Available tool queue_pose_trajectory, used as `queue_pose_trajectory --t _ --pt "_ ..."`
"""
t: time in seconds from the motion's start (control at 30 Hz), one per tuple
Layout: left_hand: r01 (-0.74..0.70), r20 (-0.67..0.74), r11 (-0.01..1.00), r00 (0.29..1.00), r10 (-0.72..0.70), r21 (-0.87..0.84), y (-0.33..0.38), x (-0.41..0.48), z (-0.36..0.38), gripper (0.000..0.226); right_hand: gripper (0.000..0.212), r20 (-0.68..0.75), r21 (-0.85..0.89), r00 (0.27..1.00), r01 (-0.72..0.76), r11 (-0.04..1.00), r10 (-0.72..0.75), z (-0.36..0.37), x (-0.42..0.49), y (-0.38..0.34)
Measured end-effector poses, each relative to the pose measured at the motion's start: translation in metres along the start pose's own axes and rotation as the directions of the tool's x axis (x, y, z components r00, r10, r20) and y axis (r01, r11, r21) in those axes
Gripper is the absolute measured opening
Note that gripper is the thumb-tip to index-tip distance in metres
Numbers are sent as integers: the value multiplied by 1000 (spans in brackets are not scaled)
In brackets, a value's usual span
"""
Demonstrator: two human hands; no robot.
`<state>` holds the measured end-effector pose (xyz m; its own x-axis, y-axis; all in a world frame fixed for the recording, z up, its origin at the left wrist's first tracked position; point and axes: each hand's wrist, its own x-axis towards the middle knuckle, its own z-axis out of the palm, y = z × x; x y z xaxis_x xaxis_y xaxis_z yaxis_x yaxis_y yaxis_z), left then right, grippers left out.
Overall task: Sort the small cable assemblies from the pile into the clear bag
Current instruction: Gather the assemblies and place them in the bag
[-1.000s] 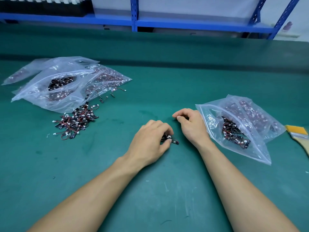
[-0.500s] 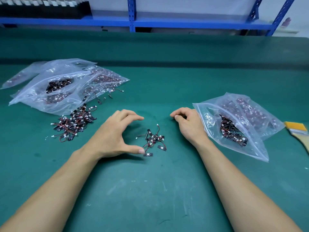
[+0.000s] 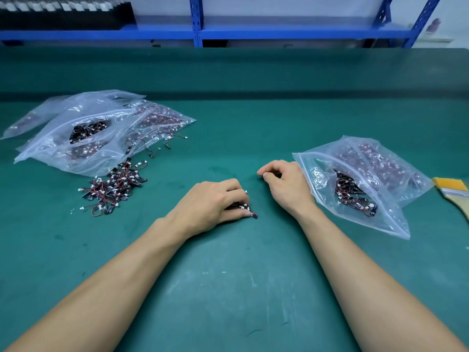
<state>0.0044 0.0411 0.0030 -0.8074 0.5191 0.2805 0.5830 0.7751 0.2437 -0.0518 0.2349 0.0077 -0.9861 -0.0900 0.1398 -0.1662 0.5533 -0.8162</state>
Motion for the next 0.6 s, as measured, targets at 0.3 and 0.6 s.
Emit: queue_pose_trajectory --t 0.3,0.6 --pt "74 -252 978 960 -123 -196 -4 8 -9 13 20 28 20 999 -17 1000 16 1 -1 -2" --pt "-104 -198 950 979 46 -294 89 101 -34 18 23 126 -223 976 -148 964 179 -4 -7 23"
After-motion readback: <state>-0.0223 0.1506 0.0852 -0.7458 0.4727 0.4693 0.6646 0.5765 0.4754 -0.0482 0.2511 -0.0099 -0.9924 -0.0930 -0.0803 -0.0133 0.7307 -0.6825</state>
